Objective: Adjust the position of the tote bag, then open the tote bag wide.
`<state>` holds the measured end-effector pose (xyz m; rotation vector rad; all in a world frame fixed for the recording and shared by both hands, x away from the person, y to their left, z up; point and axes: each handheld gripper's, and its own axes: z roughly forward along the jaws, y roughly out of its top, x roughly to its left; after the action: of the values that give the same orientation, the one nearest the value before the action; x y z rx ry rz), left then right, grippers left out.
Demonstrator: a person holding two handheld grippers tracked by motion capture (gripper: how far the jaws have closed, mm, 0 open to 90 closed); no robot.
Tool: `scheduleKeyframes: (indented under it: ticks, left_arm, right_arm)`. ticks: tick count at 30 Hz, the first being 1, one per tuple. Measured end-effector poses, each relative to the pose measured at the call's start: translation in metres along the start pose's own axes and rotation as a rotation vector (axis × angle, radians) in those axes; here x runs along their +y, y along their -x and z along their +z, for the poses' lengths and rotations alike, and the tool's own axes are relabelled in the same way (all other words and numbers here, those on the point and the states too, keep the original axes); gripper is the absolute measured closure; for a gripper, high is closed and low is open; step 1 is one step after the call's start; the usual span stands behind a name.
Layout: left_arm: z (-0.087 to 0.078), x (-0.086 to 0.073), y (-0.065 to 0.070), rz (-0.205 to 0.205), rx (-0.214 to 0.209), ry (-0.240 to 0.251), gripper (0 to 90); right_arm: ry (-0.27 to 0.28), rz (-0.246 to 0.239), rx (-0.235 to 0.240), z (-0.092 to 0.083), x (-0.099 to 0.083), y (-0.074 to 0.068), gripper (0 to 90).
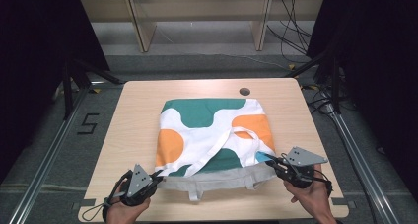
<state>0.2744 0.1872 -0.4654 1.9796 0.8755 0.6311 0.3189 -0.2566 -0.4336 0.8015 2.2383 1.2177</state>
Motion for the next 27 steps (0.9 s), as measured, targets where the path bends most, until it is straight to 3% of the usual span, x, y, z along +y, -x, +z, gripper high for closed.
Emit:
scheduleKeyframes:
  ticks: [1,2,6,8,12,14,16,19,20,27]
  left_arm:
    - [-0.002,0.001,0.001,-0.008,-0.007,0.004,86.3]
    - [-0.003,0.003,0.001,0.004,-0.011,0.007,86.3]
    - [-0.010,0.011,0.005,0.019,-0.022,0.030,86.4]
    - [-0.014,0.016,0.006,0.021,-0.032,0.047,86.3]
    - [-0.024,0.031,0.007,0.075,-0.036,0.075,86.3]
    - [-0.027,0.036,0.008,0.058,-0.043,0.102,86.3]
    - [-0.030,0.041,0.009,0.078,-0.045,0.103,86.2]
    - [-0.034,0.045,0.012,0.072,-0.053,0.110,86.1]
    - [-0.036,0.047,0.012,0.090,-0.056,0.117,86.1]
    - [-0.053,0.066,0.011,0.095,-0.060,0.159,85.9]
  right_arm:
    - [-0.001,0.032,-0.009,-0.002,0.001,-0.002,87.7]
    - [0.006,0.012,-0.005,-0.004,0.002,0.000,87.7]
    - [0.019,0.024,-0.013,-0.010,0.007,0.000,87.7]
    - [0.028,0.004,0.000,-0.012,0.011,0.004,87.7]
    - [0.054,0.007,0.002,-0.020,0.022,0.009,87.7]
    - [0.066,0.004,-0.002,-0.024,0.028,0.012,87.6]
    - [0.079,0.000,0.001,-0.026,0.034,0.013,87.6]
    - [0.095,-0.006,-0.007,-0.029,0.040,0.014,87.6]
    - [0.081,-0.008,0.005,-0.031,0.042,0.014,87.6]
    - [0.117,-0.021,0.014,-0.042,0.060,0.014,87.6]
